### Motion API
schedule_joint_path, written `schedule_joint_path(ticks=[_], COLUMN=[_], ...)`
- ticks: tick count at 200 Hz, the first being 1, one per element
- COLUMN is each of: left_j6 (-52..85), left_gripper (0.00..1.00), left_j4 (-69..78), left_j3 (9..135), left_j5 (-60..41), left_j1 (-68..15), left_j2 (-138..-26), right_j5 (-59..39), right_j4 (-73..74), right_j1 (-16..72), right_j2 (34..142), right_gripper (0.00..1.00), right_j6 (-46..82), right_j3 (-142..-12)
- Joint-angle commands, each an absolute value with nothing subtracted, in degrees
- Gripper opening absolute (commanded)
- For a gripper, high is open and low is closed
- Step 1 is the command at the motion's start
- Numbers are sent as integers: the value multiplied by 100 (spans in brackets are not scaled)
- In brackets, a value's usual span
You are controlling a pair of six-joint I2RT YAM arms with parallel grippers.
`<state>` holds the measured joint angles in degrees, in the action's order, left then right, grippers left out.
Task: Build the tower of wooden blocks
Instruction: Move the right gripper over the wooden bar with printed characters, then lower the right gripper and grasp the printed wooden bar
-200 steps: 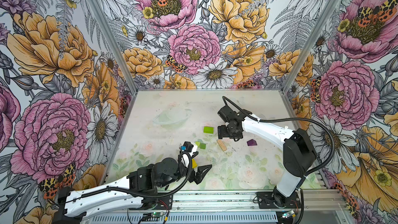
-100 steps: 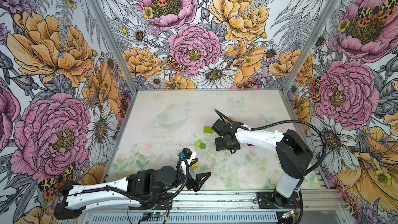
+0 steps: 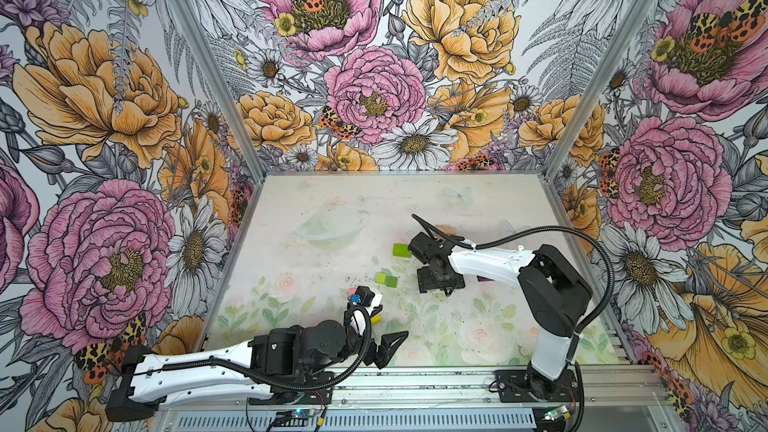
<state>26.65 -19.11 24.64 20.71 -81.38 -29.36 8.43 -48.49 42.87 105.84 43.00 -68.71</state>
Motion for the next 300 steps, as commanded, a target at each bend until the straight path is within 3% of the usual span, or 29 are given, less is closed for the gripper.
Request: schedule_joint_path(ticks=[1,97,166,300], left_j6=[2589,2582,2626,2680], left_gripper=[99,99,99,99], left_j4=[-1903,-1982,-2022,-2084], left_j3=[2627,2681,2655,2830], left_j5=[2241,2318,2320,2338], left_j1=[-8173,-8144,-8130,-8120], left_j2=[-2925,-2960,-2935,-3100], right_j5=[986,913,285,-59], right_j4=[-4772,-4781,-4764,-4324], right_j1=[4085,3178,3493,3630], right_j2=[10619,10149,9774,10558], right_gripper=[86,85,85,87], right_j6=[4153,3620,3208,2191], right_j3=[-6892,-6766,-6907,-7384])
